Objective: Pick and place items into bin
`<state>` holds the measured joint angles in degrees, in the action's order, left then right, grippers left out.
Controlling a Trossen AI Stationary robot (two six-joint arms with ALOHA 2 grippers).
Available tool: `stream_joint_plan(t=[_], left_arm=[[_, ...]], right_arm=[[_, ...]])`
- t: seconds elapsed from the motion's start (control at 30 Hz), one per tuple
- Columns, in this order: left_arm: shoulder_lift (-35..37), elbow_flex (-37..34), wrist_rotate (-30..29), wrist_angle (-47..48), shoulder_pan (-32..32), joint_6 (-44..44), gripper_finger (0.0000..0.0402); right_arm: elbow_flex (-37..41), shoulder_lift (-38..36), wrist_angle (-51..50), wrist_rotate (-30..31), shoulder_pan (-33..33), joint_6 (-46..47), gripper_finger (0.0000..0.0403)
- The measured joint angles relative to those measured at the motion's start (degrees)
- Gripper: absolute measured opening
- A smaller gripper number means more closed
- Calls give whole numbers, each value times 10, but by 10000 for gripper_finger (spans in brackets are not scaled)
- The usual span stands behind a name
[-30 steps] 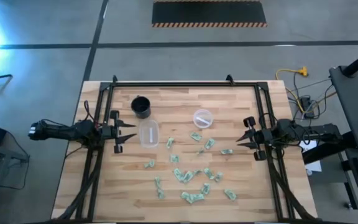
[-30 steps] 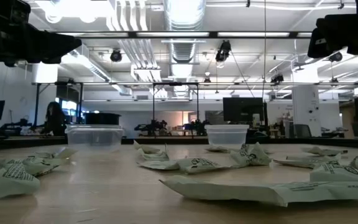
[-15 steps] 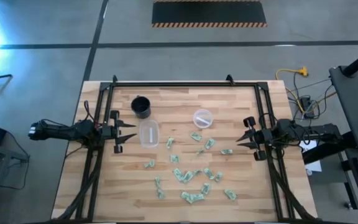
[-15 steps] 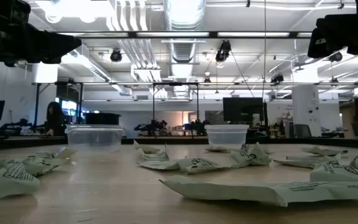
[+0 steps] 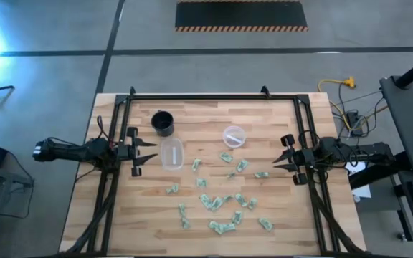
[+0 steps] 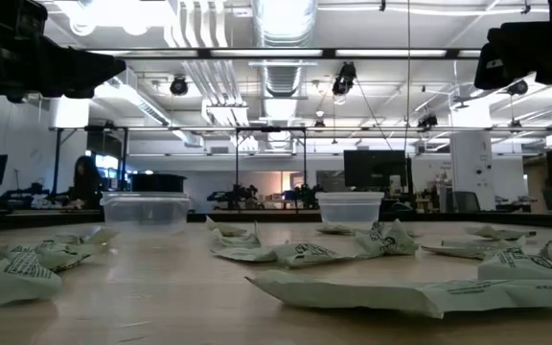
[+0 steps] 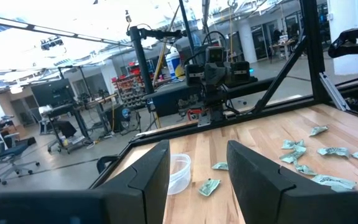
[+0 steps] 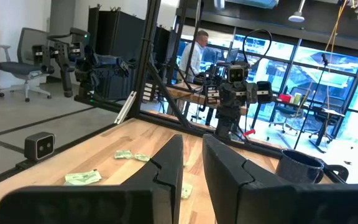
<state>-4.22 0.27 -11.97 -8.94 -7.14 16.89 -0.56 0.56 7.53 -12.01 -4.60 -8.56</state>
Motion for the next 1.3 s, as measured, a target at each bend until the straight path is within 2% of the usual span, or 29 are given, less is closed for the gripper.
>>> stream_joint_plan(t=[0.53, 0.7, 0.9, 1.3], left_arm=[[0, 0, 2, 0, 0, 0, 144], [0, 0, 2, 0, 0, 0, 144], [0, 0, 4, -26, 0, -1, 144], [0, 0, 10, -48, 0, -14, 144]], right_arm=[[0, 0, 0, 0, 0, -1, 52], [0, 0, 0, 0, 0, -48, 52], [0, 0, 6, 0, 0, -64, 52], [0, 0, 48, 0, 0, 125, 52]])
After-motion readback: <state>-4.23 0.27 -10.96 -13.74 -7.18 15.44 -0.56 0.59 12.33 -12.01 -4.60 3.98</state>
